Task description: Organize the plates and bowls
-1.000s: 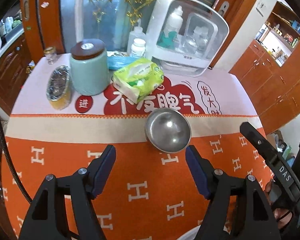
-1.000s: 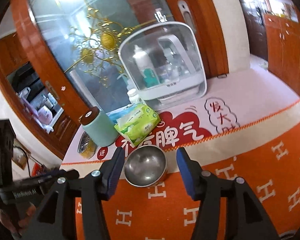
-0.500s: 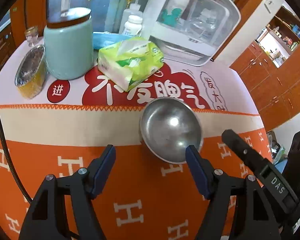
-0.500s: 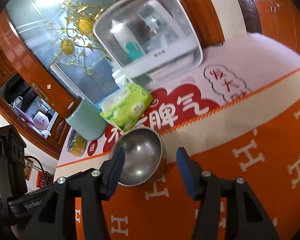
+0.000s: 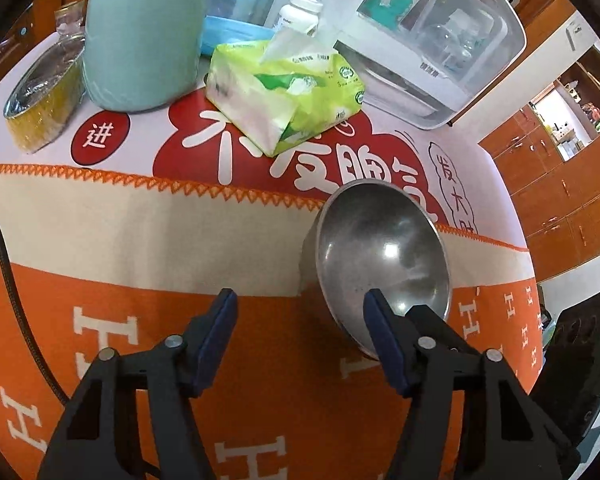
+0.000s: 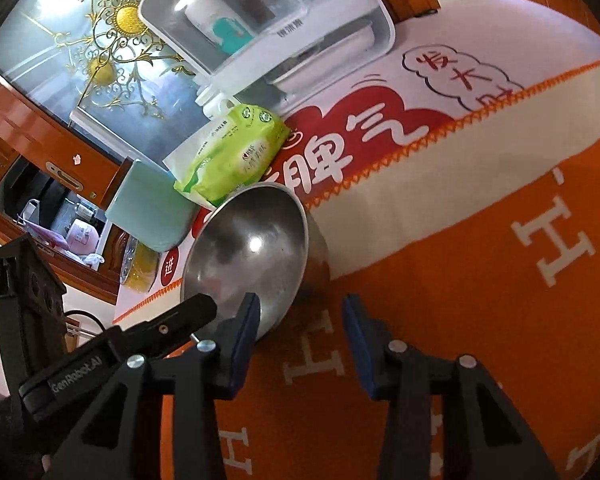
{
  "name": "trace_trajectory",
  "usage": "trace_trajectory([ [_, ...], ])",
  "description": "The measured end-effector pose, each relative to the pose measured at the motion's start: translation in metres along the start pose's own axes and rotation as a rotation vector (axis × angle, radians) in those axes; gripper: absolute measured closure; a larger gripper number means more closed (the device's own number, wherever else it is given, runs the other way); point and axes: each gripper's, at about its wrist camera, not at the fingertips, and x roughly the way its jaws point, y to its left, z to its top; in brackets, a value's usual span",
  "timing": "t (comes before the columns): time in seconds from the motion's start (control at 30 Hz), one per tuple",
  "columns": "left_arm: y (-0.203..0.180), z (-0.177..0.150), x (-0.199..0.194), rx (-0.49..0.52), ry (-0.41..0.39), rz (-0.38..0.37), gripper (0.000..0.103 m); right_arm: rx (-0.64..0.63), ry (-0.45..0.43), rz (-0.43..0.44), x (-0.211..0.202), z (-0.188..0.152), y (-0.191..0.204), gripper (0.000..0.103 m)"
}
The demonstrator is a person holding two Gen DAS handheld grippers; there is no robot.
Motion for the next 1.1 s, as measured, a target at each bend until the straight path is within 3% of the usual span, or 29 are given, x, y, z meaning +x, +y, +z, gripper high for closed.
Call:
trace_trajectory([
  [0.1,-0.001,-0.002,0.006,-0.009,0.02,-0.022,0.053,0.014,-0.006,-0.001,-0.001,-0.001,-0.003,0.06],
  [0.33,-0.011,-0.008,0.011,0.027,0.053,-0.04,0.074,0.017,0.002,0.0,-0.002,-0.002,-0.001,0.076],
  [0.63,-0.019,-0.018,0.007,0.075,0.067,0.016,0.085,0.034,0.042,-0.049,-0.004,-0.009,-0.002,0.091],
  [1.1,-0.031,-0.057,-0.023,0.124,0.105,0.074,0.085,0.055,0.051,-0.038,-0.041,-0.03,0.001,0.093],
])
